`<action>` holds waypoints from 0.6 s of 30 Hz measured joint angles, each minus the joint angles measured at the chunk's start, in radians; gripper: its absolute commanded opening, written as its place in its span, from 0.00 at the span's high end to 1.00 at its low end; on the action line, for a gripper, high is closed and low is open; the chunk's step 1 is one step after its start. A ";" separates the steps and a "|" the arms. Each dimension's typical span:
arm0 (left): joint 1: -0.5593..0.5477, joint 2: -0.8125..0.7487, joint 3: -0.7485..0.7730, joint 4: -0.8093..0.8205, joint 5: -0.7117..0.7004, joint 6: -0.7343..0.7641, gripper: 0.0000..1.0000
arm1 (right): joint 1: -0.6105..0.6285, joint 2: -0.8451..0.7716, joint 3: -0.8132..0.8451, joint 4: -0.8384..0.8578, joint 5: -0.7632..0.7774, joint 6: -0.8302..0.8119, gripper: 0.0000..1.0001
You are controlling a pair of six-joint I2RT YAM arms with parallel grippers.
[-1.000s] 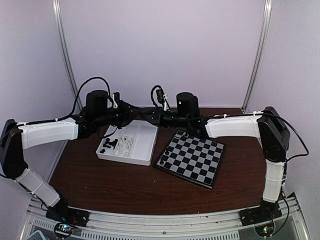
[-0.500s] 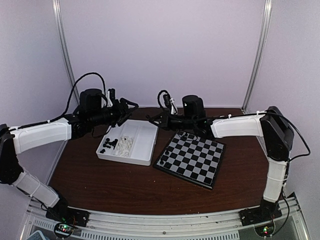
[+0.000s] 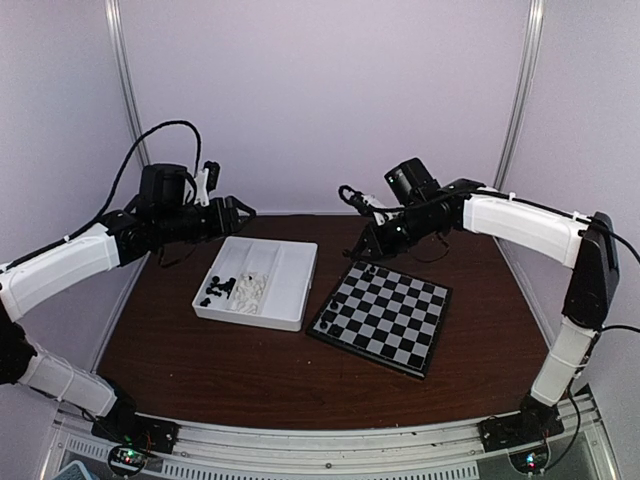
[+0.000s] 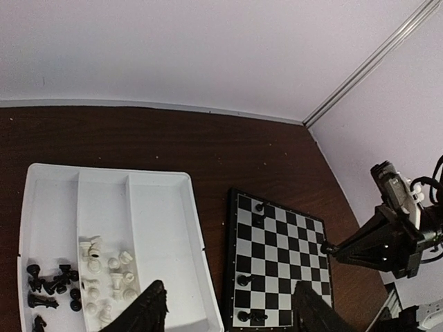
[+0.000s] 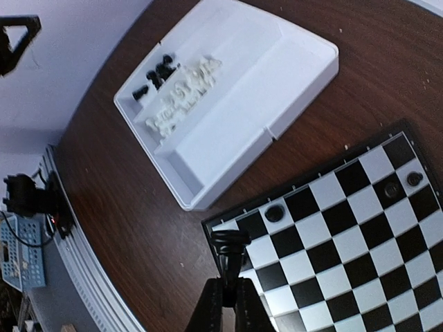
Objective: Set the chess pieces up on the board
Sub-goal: Place the chess piece on the chessboard.
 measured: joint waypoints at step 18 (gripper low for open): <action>0.000 -0.009 0.020 -0.096 -0.044 0.150 0.39 | 0.077 0.267 0.195 -0.608 0.207 -0.176 1.00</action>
